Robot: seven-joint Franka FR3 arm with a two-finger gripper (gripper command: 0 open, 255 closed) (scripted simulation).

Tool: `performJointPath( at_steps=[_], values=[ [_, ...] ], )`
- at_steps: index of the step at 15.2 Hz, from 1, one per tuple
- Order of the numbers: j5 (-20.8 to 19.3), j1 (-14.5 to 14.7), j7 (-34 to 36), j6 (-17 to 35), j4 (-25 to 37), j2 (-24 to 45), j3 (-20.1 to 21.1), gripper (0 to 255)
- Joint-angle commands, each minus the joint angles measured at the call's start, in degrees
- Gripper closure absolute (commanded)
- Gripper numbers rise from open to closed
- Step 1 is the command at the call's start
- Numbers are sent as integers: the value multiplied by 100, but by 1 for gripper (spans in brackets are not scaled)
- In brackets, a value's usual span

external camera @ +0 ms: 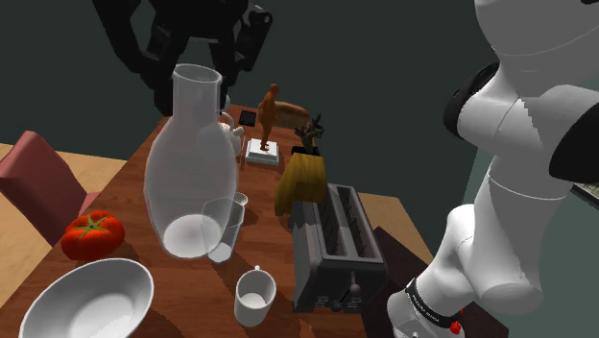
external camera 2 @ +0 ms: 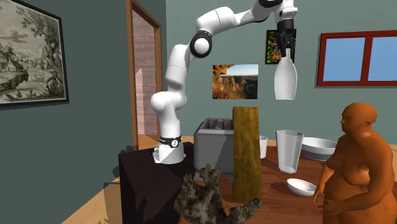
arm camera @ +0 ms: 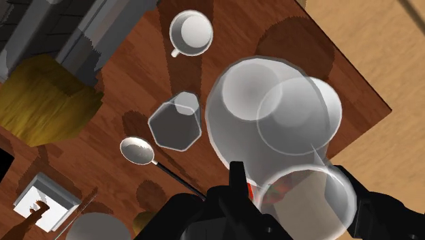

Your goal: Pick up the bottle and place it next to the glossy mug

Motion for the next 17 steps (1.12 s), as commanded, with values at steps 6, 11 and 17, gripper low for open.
performJointPath(
  at_steps=[6, 11, 17],
  values=[
    [402, -419, -41, 901, -1414, -593, -20, 255],
    [570, -565, -72, 1416, -2154, -862, -52, 255],
    [701, -669, -93, 1971, -2894, -1085, -86, 255]
  ],
)
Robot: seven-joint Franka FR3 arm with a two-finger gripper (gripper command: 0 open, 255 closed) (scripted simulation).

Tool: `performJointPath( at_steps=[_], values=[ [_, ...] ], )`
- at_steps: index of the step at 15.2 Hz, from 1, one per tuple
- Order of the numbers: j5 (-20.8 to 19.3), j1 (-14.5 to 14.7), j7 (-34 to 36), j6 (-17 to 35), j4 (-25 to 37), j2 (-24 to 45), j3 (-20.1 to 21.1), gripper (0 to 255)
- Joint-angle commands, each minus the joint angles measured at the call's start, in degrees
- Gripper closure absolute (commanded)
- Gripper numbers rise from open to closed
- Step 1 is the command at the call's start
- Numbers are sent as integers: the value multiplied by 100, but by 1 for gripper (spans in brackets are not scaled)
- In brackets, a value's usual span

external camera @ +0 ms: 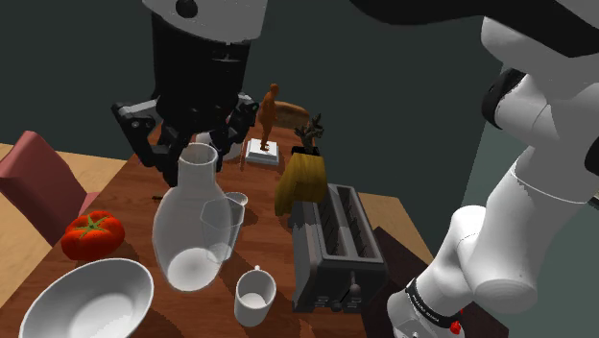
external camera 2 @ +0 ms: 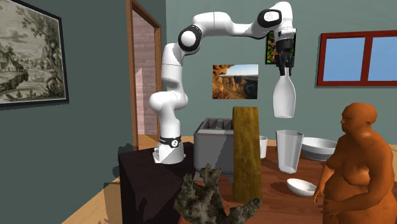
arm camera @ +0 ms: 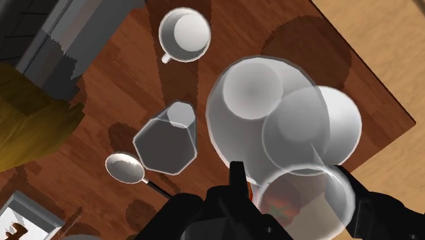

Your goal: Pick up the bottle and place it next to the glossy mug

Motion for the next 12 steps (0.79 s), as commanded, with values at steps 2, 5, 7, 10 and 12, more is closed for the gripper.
performJointPath(
  at_steps=[2, 5, 7, 10, 12],
  values=[
    [44, -37, -4, 268, -327, -80, -15, 255],
    [79, -65, -5, 522, -637, -147, -27, 255],
    [96, -79, -2, 687, -832, -183, -34, 255],
    [114, -96, 6, 930, -1108, -222, -43, 255],
    [120, -105, 14, 1089, -1282, -240, -48, 255]
  ],
)
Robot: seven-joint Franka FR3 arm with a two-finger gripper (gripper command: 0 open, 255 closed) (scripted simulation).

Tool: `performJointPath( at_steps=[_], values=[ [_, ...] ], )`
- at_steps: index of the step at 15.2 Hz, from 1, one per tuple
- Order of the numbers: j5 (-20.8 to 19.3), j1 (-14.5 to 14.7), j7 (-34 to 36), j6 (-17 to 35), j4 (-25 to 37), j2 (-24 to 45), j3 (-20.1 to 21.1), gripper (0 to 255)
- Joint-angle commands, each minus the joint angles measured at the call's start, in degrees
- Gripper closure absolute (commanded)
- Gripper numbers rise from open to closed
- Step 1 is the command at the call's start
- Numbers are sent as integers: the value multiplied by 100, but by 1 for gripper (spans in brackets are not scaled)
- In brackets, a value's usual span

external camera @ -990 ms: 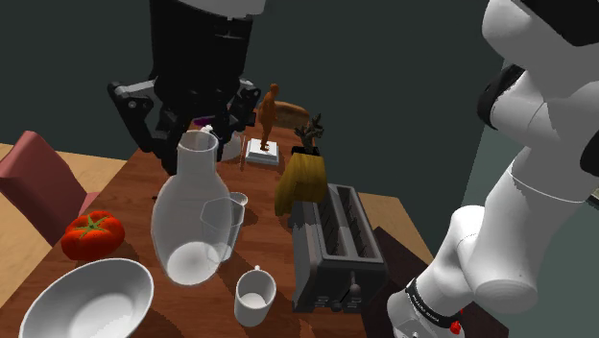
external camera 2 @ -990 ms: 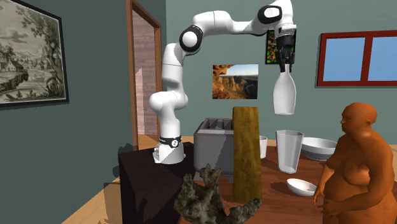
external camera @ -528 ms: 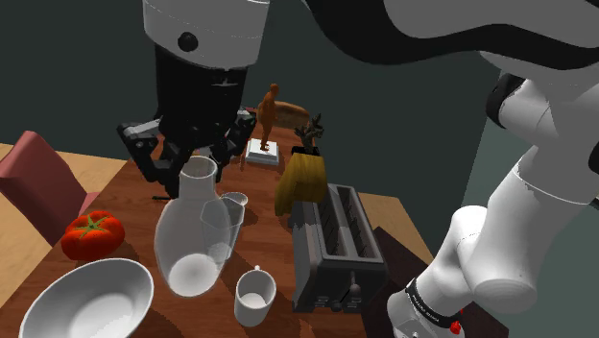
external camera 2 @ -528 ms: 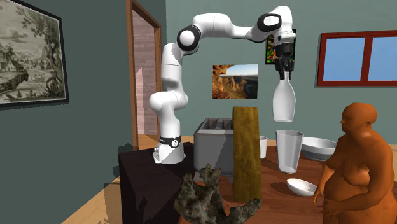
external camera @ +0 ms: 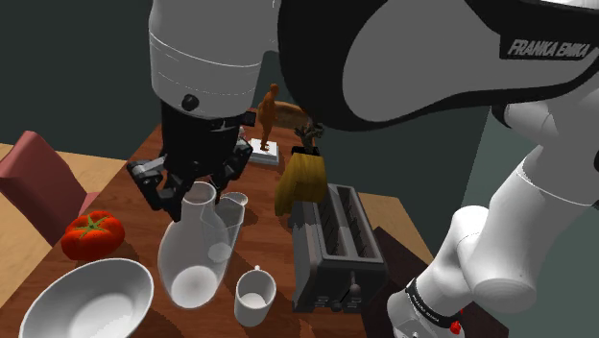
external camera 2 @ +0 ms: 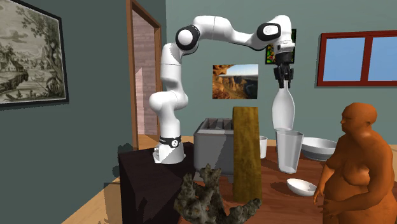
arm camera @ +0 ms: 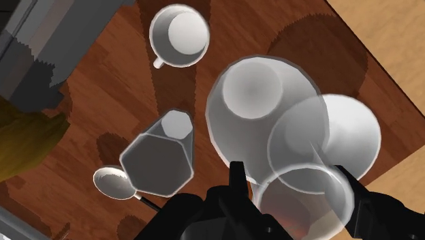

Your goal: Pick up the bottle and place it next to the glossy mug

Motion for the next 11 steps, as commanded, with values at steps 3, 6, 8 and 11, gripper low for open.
performJointPath(
  at_steps=[3, 6, 8, 11],
  values=[
    [-12, -1, 44, 320, -314, 2, -1, 255],
    [-20, -7, 66, 549, -546, 1, -6, 255],
    [-31, -10, 83, 701, -691, 9, -9, 255],
    [-54, -12, 115, 924, -899, 30, -13, 255]
  ],
)
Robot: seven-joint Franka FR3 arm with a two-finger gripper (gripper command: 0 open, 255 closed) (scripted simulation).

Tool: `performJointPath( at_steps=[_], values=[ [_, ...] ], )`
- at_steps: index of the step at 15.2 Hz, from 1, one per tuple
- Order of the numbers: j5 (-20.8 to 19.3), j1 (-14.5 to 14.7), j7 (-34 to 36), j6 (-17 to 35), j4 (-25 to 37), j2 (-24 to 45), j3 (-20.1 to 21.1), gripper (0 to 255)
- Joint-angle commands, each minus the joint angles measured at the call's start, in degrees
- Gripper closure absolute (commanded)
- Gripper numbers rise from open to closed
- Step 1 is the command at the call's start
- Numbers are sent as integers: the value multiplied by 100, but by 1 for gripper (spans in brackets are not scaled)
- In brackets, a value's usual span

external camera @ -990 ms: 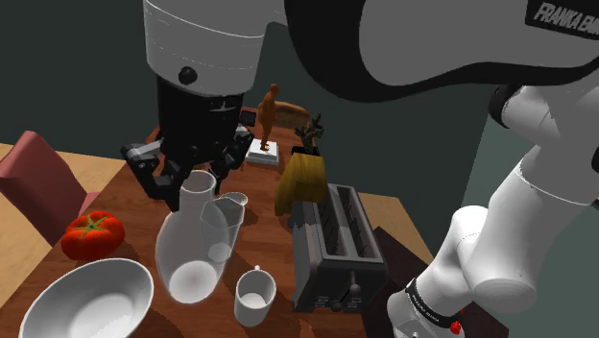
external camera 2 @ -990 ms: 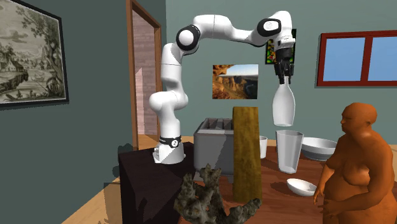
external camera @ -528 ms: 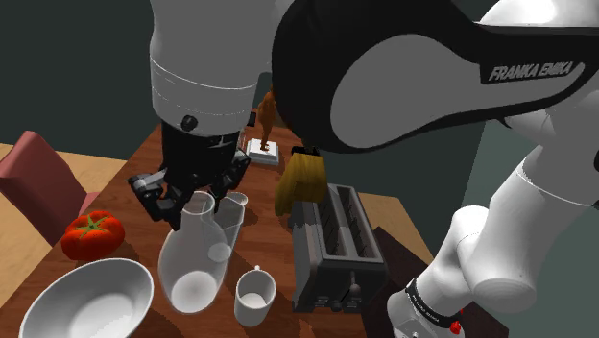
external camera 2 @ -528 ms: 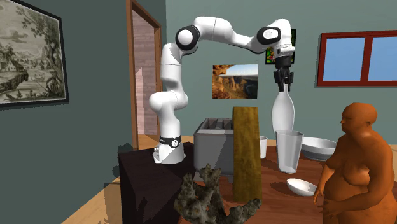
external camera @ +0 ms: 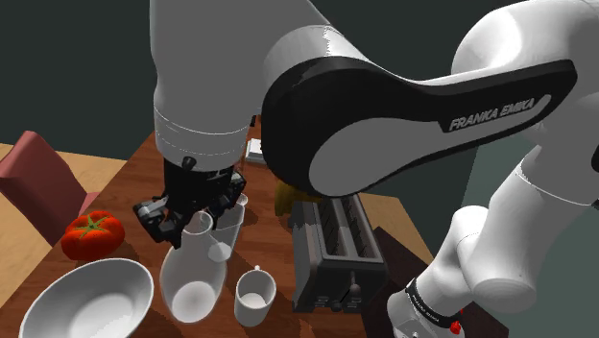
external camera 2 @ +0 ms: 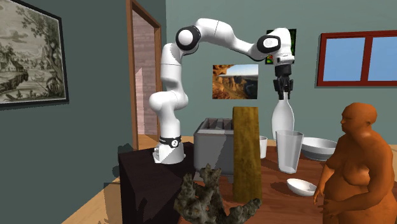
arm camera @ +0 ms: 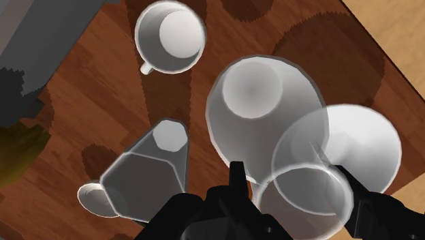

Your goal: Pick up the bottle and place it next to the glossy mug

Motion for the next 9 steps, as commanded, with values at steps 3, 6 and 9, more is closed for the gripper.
performJointPath(
  at_steps=[3, 6, 9],
  values=[
    [-33, -2, 48, 317, -292, 25, -5, 255],
    [-74, 0, 90, 534, -473, 72, -10, 255],
    [-125, 5, 139, 749, -640, 131, -15, 255]
  ],
)
